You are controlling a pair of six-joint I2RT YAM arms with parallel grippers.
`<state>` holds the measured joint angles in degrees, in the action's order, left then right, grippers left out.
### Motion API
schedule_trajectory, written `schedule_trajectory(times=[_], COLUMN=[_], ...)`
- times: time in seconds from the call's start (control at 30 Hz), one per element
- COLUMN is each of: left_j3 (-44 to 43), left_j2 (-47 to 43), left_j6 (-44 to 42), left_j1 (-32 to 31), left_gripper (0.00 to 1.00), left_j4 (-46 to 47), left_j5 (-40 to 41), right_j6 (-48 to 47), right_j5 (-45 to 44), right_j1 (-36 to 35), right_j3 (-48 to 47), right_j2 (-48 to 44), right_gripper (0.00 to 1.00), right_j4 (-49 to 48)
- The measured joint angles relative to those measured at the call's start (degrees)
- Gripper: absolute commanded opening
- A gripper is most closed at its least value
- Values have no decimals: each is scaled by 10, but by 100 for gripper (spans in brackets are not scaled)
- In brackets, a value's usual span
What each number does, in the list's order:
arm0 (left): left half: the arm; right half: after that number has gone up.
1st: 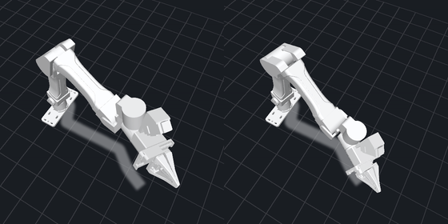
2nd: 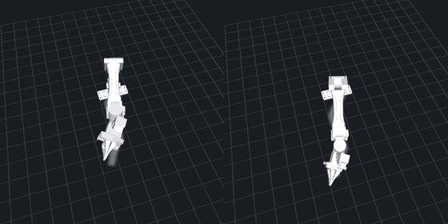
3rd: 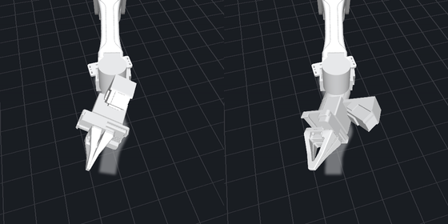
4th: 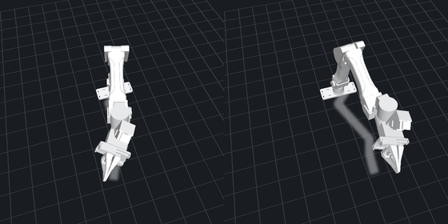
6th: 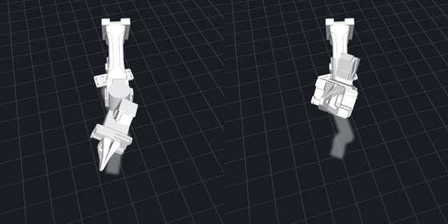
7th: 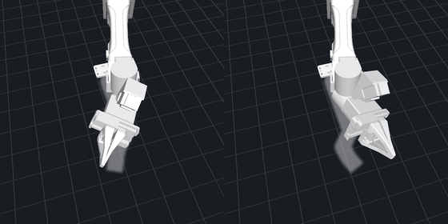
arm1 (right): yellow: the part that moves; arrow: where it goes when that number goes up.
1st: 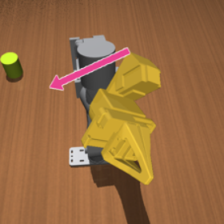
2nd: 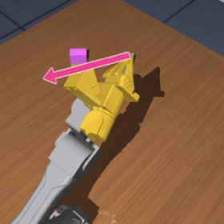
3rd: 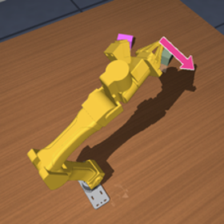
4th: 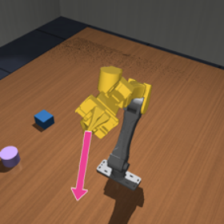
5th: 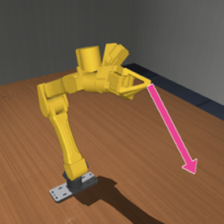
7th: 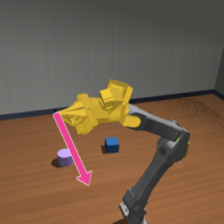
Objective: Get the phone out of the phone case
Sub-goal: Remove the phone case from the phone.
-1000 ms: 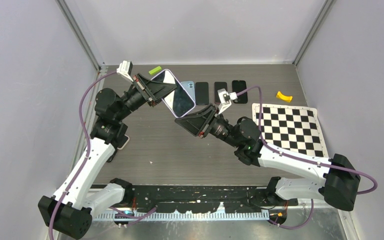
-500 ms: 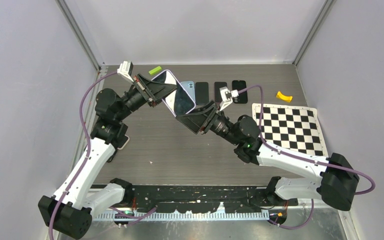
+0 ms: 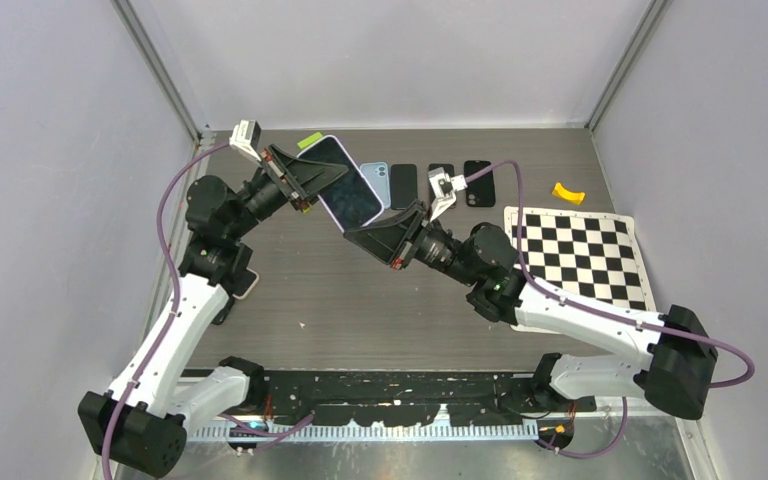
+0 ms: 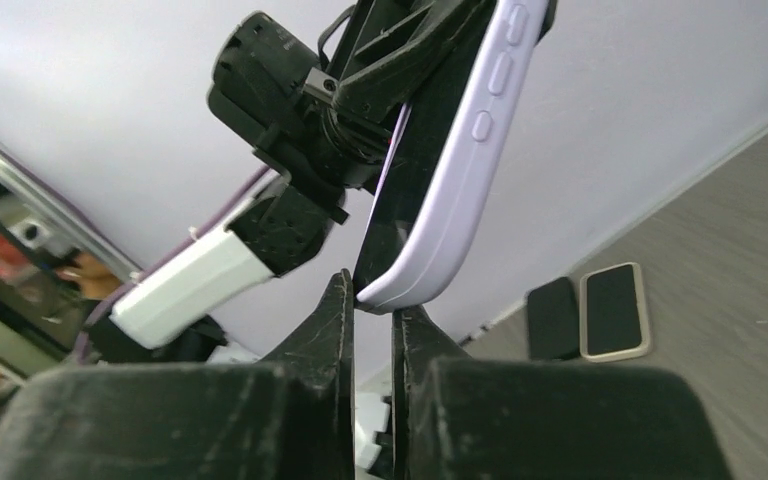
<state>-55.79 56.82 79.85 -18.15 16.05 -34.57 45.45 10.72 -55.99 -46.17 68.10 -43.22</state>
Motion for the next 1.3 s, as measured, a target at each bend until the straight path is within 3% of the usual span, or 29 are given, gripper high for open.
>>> schedule_trajectory(times=[0.47, 0.63, 0.83, 0.9, 1.13, 1.3], left_j3=[18, 37, 52, 52, 52, 42], left_j2=[17, 37, 43, 39, 20, 42], left_j6=[85, 100, 97, 87, 33, -26], left_j1=[14, 2, 4, 2, 42, 91], left_gripper=[0, 0, 0, 0, 0, 0], left_j4=[30, 5, -25, -35, -52, -50], left_j5=[-14, -12, -1, -3, -39, -109], right_j6=[-240, -356, -406, -404, -354, -293], right_j5=[-162, -218, -266, -267, -243, -124], right_j1=[-78, -97, -102, -103, -94, -37], right_j3=[-76, -97, -92, -81, -38, -37], right_j2=[-1, 51, 67, 54, -54, -101], right_gripper=[1, 1, 1, 10, 70, 78], right_j4=[165, 262, 318, 313, 317, 322])
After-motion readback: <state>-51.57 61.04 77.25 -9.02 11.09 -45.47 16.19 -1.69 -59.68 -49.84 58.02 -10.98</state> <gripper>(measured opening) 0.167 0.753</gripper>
